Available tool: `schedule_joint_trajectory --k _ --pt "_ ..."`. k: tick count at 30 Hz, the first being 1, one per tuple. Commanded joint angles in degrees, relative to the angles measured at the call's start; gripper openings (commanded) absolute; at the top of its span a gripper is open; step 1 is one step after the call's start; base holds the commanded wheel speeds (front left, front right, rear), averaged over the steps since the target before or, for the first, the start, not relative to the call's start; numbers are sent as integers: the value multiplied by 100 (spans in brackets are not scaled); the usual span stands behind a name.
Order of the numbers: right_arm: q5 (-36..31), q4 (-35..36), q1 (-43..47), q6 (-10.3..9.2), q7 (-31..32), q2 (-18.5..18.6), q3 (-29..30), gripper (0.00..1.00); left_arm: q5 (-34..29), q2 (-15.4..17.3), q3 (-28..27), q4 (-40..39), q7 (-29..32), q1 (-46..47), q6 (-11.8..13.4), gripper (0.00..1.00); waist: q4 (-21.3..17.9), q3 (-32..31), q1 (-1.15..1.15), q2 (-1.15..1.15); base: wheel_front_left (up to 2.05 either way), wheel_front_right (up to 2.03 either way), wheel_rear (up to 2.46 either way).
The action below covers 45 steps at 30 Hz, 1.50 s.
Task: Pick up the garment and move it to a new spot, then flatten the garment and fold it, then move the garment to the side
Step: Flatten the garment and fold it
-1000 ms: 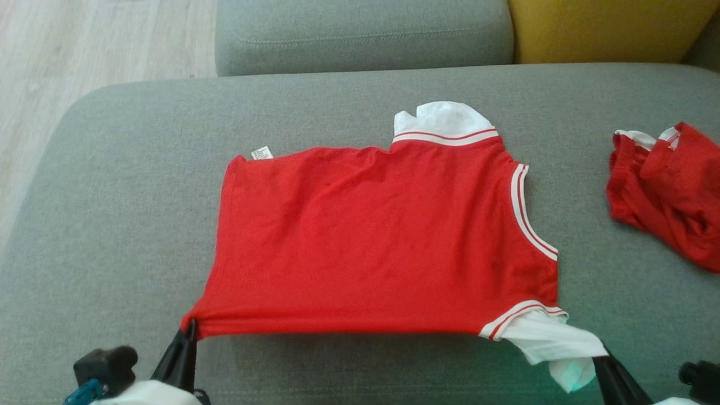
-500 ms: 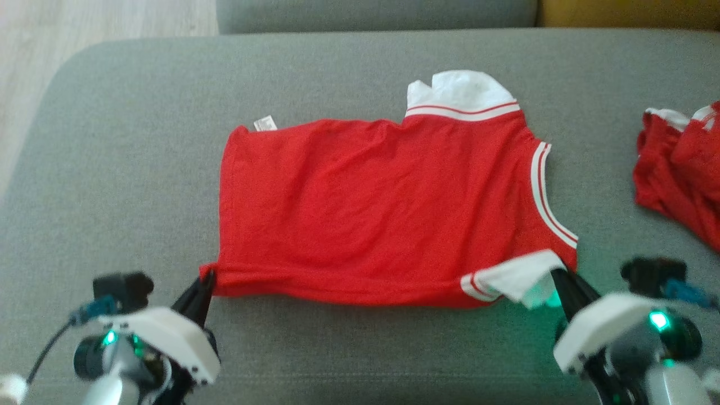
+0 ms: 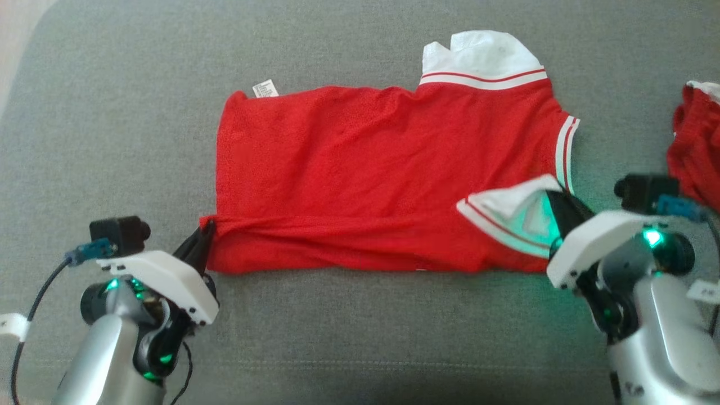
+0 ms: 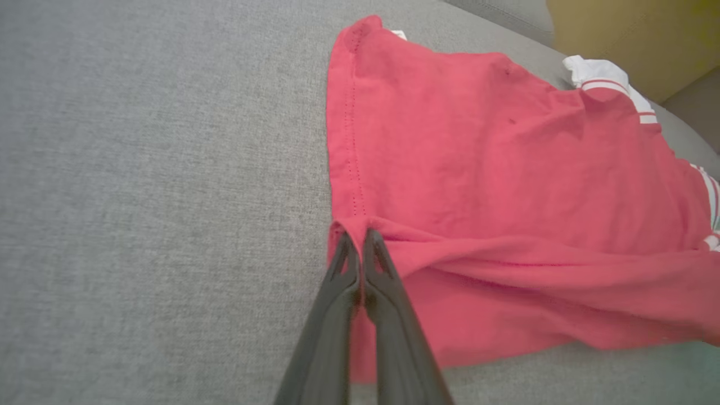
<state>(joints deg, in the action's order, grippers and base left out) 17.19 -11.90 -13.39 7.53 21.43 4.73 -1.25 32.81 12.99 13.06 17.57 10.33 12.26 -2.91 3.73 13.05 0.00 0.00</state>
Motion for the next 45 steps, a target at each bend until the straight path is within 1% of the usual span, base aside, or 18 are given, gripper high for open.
schedule_joint_trajectory --k 1,2,3,4,5,8,11,16,17,18,19,23,28,35,42,45 --pt "44 168 -287 -4 -102 90 -153 0 52 100 -227 -117 -98 291 -34 0 -6 33 0 0 0 0 0" --pt "95 92 -367 -4 -146 101 -207 0 69 91 -228 -36 -132 341 -57 29 -12 51 0 0 0 0 0" --pt "142 24 -438 -4 -191 119 -267 15 86 79 -226 36 -168 386 -82 66 -16 67 0 0 0 0 0" --pt "175 -27 -501 -4 -266 140 -320 51 118 56 -229 100 -209 425 -107 100 -17 82 0 0 0 0 0" --pt "212 -82 -545 -4 -336 146 -360 100 123 46 -224 159 -253 458 -124 100 -19 93 0 0 0 0 0" --pt "237 -160 -591 -4 -656 140 -407 100 89 13 -229 273 -494 488 -132 100 -20 111 0 0 0 0 0" --pt "175 -73 -497 -4 -1109 76 -355 100 -69 1 -260 277 -942 431 -50 100 -18 102 0 0 0 0 0" --pt "-214 365 -83 -4 -1791 -58 -217 100 -456 -35 -288 53 -1866 133 226 100 -29 22 0 0 0 0 0" --pt "-308 476 24 -4 -1888 -82 -184 100 -545 -42 -288 -32 -2049 51 294 100 -33 -4 0 0 0 0 0" --pt "-485 680 257 -4 -2020 -123 -119 100 -695 -62 -304 -197 -2274 -128 436 100 -41 -65 0 0 0 0 0" --pt "-563 776 378 -4 -2063 -138 -95 100 -765 -71 -314 -289 -2348 -220 498 100 -47 -94 0 0 0 0 0" --pt "-802 1124 880 -4 -2168 -172 -34 100 -1024 -94 -341 -634 -2489 -631 672 100 -74 -241 0 0 0 0 0" --pt "-762 1384 1371 -4 -2139 -182 23 100 -1210 -97 -365 -837 -2523 -1116 748 100 -129 -417 0 0 0 0 0" --pt "-641 1477 1587 -4 -2078 -184 96 100 -1271 -113 -331 -905 -2529 -1340 728 100 -122 -503 0 0 0 0 0" --pt "-585 1499 1591 -4 -2041 -184 92 100 -1280 -115 -296 -868 -2531 -1315 677 100 -119 -495 0 0 0 0 0" --pt "-565 1434 1554 -4 -1975 -185 140 100 -1261 -112 -231 -829 -2478 -1235 612 100 -103 -450 0 0 0 0 0"
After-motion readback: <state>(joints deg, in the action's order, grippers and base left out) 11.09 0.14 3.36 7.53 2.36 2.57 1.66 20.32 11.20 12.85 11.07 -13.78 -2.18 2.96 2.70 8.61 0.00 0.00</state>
